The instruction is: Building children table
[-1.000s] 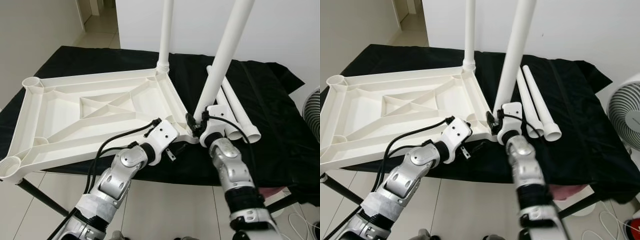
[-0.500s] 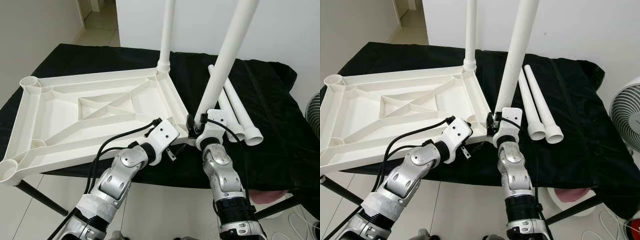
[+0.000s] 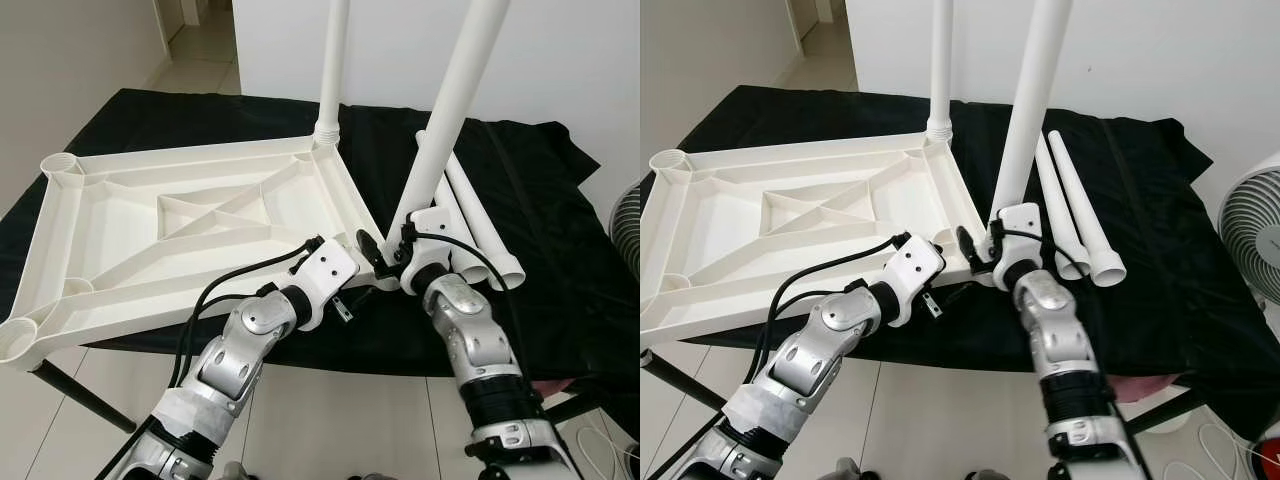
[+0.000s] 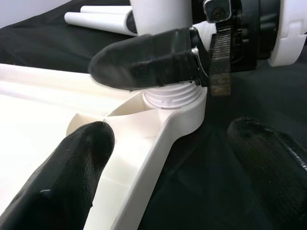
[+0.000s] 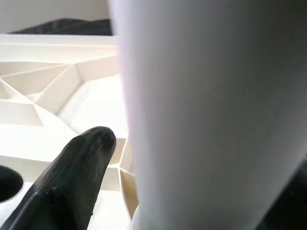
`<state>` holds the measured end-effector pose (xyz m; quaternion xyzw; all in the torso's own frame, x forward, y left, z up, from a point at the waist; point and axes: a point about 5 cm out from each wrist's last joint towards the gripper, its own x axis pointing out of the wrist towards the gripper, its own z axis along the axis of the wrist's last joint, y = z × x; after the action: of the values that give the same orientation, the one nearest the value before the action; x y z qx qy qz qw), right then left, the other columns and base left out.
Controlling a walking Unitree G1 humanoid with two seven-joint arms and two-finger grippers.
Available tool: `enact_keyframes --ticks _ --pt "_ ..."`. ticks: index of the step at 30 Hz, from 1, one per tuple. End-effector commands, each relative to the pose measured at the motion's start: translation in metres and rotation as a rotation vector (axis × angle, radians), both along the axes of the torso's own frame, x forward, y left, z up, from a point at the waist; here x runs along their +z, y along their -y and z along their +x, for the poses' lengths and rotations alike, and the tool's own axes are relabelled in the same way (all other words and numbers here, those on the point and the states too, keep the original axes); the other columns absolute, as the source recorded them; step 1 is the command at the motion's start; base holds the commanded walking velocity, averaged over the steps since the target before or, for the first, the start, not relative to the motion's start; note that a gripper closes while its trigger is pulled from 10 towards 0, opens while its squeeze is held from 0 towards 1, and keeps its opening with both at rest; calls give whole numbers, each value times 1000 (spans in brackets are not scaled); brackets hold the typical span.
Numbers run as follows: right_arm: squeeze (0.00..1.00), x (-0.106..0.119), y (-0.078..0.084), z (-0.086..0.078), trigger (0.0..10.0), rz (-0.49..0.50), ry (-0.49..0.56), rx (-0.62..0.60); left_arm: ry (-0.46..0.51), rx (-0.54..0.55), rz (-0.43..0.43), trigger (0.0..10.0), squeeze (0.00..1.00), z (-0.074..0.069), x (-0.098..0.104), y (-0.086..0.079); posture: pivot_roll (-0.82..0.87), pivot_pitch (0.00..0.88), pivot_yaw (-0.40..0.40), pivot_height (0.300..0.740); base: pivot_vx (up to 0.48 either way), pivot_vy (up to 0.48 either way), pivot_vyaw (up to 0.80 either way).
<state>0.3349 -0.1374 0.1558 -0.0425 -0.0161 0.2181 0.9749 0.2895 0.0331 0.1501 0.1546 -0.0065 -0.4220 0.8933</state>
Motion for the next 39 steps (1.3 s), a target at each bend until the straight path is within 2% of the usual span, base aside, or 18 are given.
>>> enact_keyframes --ticks 1,2,6,7,8,9,10,22,23,30,31,34,35,37,38,39 --pt "0 -2 -6 0 10000 -7 -6 51 13 -6 5 10000 0 -1 1 1 -106 10 -10 740 0 0 0" --pt "0 -2 -5 2 10000 -40 -1 104 14 -6 5 10000 0 -1 1 1 -105 10 -7 740 0 0 0" --pt "0 -4 1 6 10000 -78 -17 176 14 -5 5 10000 0 -1 2 0 -99 13 -7 740 0 0 0" --pt "0 -5 5 8 8627 -85 -27 190 14 -4 5 10000 0 -1 2 0 -99 13 -7 740 0 0 0" --pt "0 -7 9 10 3255 -86 -44 194 13 -3 5 10000 0 -1 1 0 -95 15 -7 740 0 0 0" --pt "0 -7 9 10 3255 -86 -44 194 13 -3 5 10000 0 -1 1 0 -95 15 -7 740 0 0 0" --pt "0 -11 12 10 0 -93 -58 199 12 -2 5 10000 0 -2 1 -1 -95 15 -7 740 0 0 0" --pt "0 -20 22 6 0 -88 -100 209 12 5 3 10000 0 -2 3 -2 -94 36 -3 740 0 0 0" --pt "0 -20 22 6 10000 -86 -97 186 11 5 2 10000 0 -1 3 -2 -94 36 -3 740 0 0 0" --pt "0 -16 17 7 10000 -32 -81 40 8 8 1 10000 0 -2 3 -2 -94 53 -5 740 0 0 0" --pt "0 -15 15 8 10000 1 -82 -22 6 9 0 10000 0 -2 2 -3 -94 58 -4 740 0 0 0" --pt "0 -15 15 8 10000 1 -82 -22 6 9 0 10000 0 -2 2 -3 -94 58 -4 740 0 0 0" --pt "0 -12 12 8 10000 45 -70 -165 4 10 1 10000 0 -3 2 -3 -92 63 -3 740 0 0 0" --pt "0 -12 12 8 10000 45 -70 -165 4 10 1 10000 0 -3 2 -3 -92 63 -3 740 0 0 0" --pt "0 -12 9 8 10000 67 -66 -241 2 10 1 10000 0 -3 2 -3 -91 65 -2 740 0 0 0" --pt "0 -12 9 8 10000 67 -66 -241 2 10 1 10000 0 -3 2 -3 -91 65 -2 740 0 0 0"
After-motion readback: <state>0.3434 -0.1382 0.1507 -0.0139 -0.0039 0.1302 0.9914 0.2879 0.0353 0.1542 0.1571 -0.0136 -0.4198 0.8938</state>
